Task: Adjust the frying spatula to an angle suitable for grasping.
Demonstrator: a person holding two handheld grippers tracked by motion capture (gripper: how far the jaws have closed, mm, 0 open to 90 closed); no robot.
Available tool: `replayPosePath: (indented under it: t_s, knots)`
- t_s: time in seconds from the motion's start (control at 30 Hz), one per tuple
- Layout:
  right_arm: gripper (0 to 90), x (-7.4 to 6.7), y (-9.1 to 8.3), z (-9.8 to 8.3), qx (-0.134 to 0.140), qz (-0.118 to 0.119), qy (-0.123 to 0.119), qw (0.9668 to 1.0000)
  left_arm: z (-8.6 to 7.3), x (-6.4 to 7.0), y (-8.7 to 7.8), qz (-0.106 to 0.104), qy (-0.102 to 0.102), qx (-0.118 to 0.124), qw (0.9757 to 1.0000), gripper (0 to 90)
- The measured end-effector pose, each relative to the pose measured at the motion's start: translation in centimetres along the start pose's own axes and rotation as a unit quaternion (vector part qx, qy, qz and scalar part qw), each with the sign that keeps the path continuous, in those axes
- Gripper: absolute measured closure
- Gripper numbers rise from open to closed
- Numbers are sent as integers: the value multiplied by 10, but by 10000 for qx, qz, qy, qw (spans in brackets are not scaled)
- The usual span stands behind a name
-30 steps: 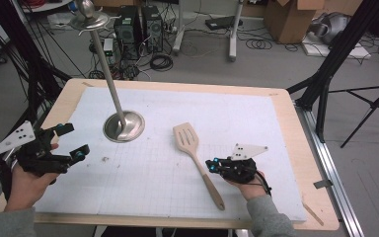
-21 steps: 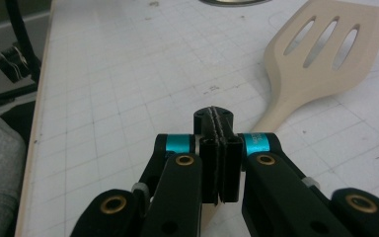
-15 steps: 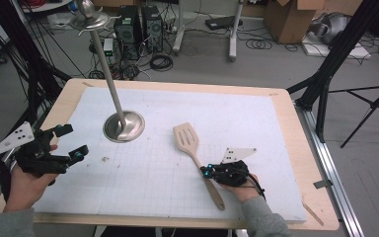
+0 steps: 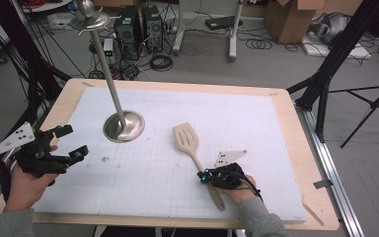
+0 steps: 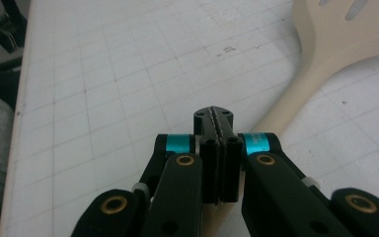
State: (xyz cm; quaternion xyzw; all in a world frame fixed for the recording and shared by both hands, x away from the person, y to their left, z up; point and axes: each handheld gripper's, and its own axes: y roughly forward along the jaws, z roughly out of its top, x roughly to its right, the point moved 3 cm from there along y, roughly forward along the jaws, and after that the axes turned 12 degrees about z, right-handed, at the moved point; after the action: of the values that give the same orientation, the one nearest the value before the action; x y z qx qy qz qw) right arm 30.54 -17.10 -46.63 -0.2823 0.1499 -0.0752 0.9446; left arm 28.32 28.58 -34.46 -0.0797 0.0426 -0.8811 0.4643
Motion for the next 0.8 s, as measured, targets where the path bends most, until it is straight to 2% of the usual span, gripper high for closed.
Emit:
replayPosePath:
  t_s: [0.13,0.27,0.8]
  knots:
    - [900,-1,-1,1,-106,-109,-118,9998,0,0,0,-8,9,2,10000,17]
    - [900,0,-8,1,-111,-257,-91,9996,-2,-2,-1,41,-18,-22,10000,17]
    - [900,2,-12,1,-225,-277,-180,9992,-2,-5,-8,110,-40,22,9999,17]
